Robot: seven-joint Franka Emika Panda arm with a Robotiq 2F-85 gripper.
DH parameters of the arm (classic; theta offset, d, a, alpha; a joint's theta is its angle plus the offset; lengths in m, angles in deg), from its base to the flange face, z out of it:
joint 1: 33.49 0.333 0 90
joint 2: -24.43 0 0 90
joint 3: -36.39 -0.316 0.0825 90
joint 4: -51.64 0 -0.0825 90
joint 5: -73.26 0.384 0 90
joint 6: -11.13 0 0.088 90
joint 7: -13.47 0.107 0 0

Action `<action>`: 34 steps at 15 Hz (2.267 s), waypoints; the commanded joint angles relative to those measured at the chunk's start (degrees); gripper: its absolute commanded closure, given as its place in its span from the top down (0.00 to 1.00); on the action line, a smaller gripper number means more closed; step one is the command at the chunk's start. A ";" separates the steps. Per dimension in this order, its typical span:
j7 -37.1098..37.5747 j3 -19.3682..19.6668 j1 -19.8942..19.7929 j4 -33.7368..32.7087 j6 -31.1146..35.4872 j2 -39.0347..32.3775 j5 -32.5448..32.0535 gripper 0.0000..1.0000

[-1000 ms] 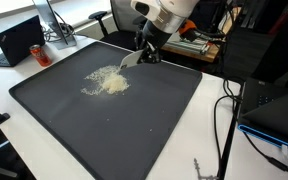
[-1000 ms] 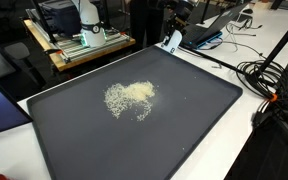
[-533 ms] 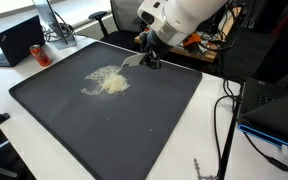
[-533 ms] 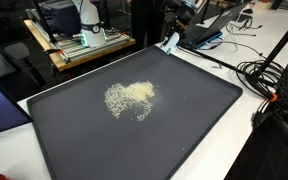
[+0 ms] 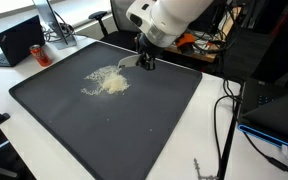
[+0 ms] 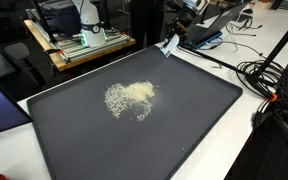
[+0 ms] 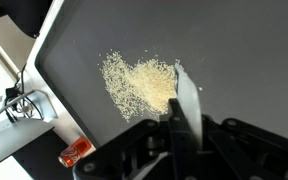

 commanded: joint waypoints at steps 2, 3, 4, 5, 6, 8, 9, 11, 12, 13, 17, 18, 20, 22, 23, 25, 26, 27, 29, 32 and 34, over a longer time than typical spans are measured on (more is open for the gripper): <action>-9.94 1.14 -4.58 -1.31 2.28 1.91 4.98 0.01; -12.85 1.41 -5.74 -1.54 3.46 2.23 5.65 0.01; -15.04 2.01 -6.64 -2.22 3.55 2.18 6.12 0.01; -17.67 2.45 -7.69 -2.29 4.93 2.49 6.64 0.01; -19.82 2.95 -8.58 -2.63 5.84 2.55 7.18 0.01; -22.65 4.38 -10.09 -3.61 7.56 2.10 7.82 0.01; -24.38 4.95 -10.87 -3.95 8.41 1.86 8.30 0.01; -30.15 5.44 -12.84 -3.88 10.91 1.84 10.19 0.01; -32.73 5.73 -13.61 -3.93 12.05 1.80 11.27 0.01; -35.41 5.94 -14.31 -3.98 12.80 1.78 12.58 0.01; -45.78 6.63 -16.81 -2.78 14.69 2.30 18.03 0.01; -48.01 6.86 -17.16 -2.53 14.35 2.46 19.23 0.01; -52.62 6.90 -18.06 -1.48 14.46 3.04 21.56 0.01; -56.64 6.87 -18.70 -0.92 12.82 3.45 23.51 0.01; -57.49 7.11 -18.81 -0.76 12.70 3.48 23.96 0.01; -58.90 7.56 -18.98 -1.28 11.56 3.15 24.55 0.01; -57.02 8.29 -18.63 -1.82 11.13 2.75 24.09 0.01; -56.75 8.35 -17.89 -2.47 12.24 1.81 22.91 0.01; -56.73 8.58 -17.91 -2.47 12.22 1.75 22.87 0.04; -56.64 8.63 -17.67 -2.65 12.47 1.57 22.62 0.01; -58.33 8.86 -18.90 -4.43 11.91 0.10 23.73 0.01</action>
